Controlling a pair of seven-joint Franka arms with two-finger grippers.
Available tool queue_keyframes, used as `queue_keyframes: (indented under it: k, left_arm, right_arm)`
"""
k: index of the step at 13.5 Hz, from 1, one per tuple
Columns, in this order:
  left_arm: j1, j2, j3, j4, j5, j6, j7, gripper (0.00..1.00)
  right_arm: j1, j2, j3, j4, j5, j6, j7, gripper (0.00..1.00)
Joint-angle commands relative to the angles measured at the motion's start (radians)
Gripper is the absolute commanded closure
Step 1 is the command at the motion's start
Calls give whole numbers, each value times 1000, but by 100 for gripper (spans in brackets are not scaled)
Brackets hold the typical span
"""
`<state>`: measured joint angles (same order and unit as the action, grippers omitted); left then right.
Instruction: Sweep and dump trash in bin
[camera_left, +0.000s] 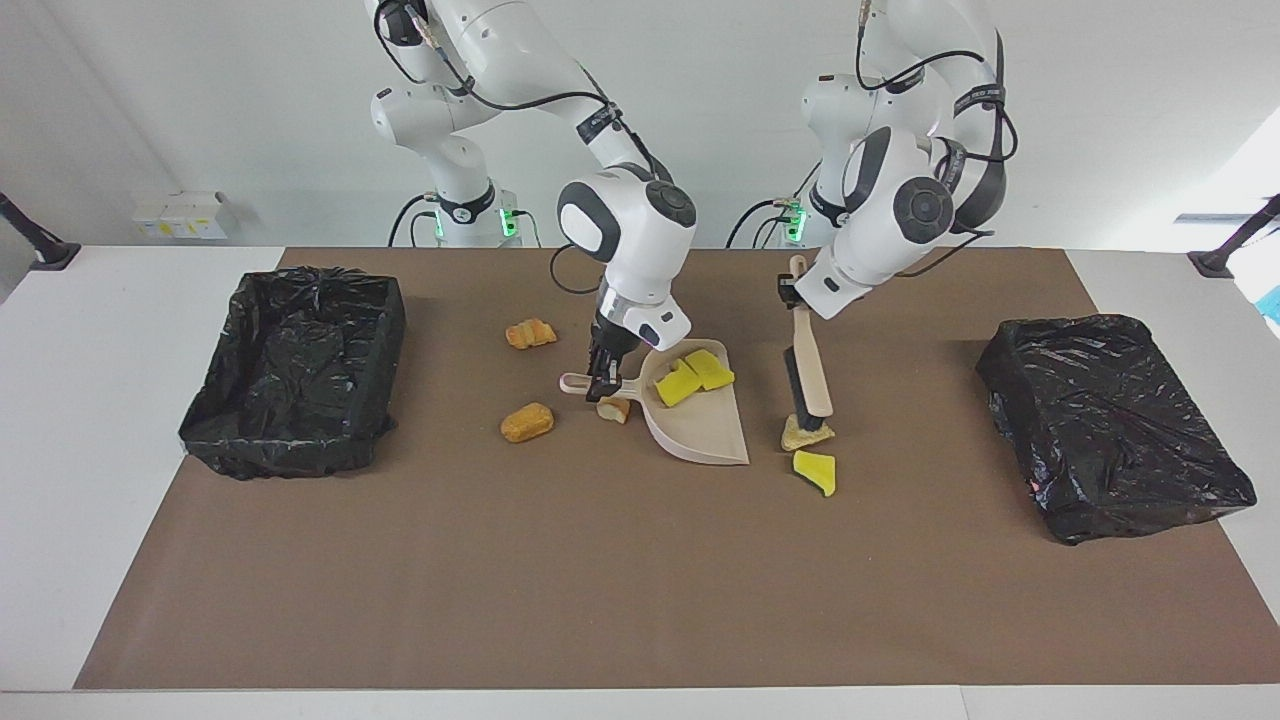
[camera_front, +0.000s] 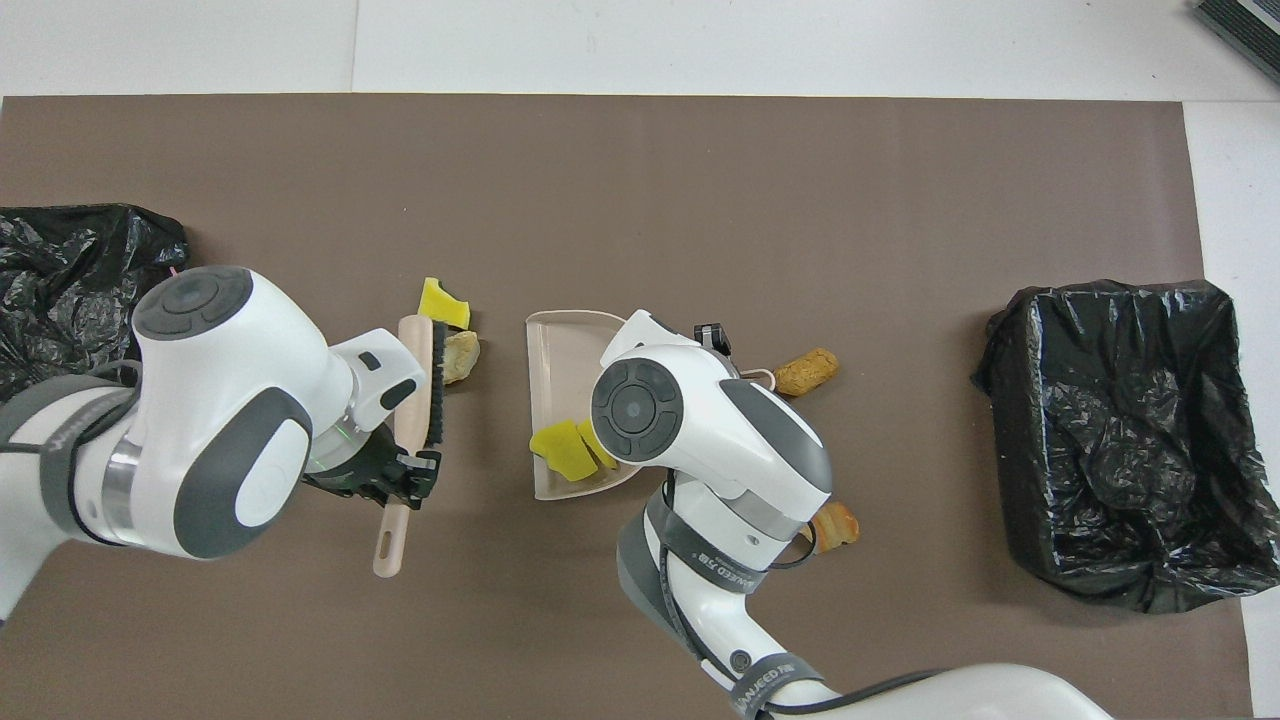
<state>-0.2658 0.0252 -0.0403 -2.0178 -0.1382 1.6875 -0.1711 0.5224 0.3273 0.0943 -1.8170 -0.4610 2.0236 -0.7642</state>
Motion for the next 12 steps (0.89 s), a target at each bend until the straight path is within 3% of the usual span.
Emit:
queue_keyframes:
  k: [1,5,9,12]
  left_arm:
    - [123,146,-10,225,68,-121,88,100]
    - [142,251,-10,295,115,-85,170,100]
    - [111,234,-15,209,77,-26,133,100]
    - [39,206,-15,128,22,111,58,100]
  right_arm:
    - [-1,-2,4,16,-48,-45,118,100]
    - [-15,-2,7,15,-48,-74,149,100]
    - [-10,-2,5,16,-48,-75,154,100]
    - [-10,-2,7,16,-48,-75,155,100]
